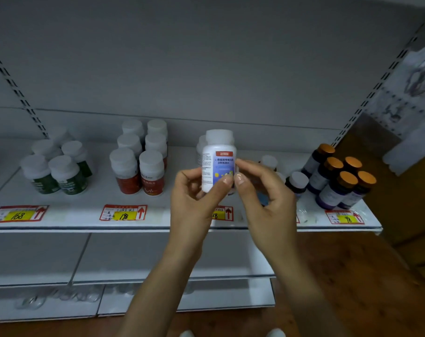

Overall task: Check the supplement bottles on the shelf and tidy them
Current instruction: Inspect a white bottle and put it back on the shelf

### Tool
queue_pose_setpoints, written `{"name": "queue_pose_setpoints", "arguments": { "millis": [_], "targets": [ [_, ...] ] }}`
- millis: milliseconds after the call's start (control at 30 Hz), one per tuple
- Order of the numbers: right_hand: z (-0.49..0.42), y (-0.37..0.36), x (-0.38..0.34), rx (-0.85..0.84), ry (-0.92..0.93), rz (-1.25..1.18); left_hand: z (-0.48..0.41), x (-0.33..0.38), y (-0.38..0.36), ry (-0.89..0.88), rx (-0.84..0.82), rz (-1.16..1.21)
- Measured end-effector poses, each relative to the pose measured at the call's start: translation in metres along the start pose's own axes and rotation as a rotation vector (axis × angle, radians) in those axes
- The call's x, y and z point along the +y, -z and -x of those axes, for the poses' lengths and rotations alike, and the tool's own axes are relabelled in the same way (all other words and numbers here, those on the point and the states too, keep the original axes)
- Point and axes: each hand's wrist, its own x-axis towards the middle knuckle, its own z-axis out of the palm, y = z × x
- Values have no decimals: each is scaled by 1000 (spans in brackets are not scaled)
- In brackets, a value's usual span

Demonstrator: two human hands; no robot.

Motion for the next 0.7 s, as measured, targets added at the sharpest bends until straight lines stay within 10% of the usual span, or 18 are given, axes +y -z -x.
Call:
{"name": "queue_pose_setpoints", "arguments": {
  "millis": [433, 700],
  "targets": [
    [-21, 10, -3, -53, -396, -358, -1, -11, 4, -497, -134, -521],
    [-29, 17, 5, -22, -666, -694, -1, -7, -1, -454, -152, -465]
  ]
}}
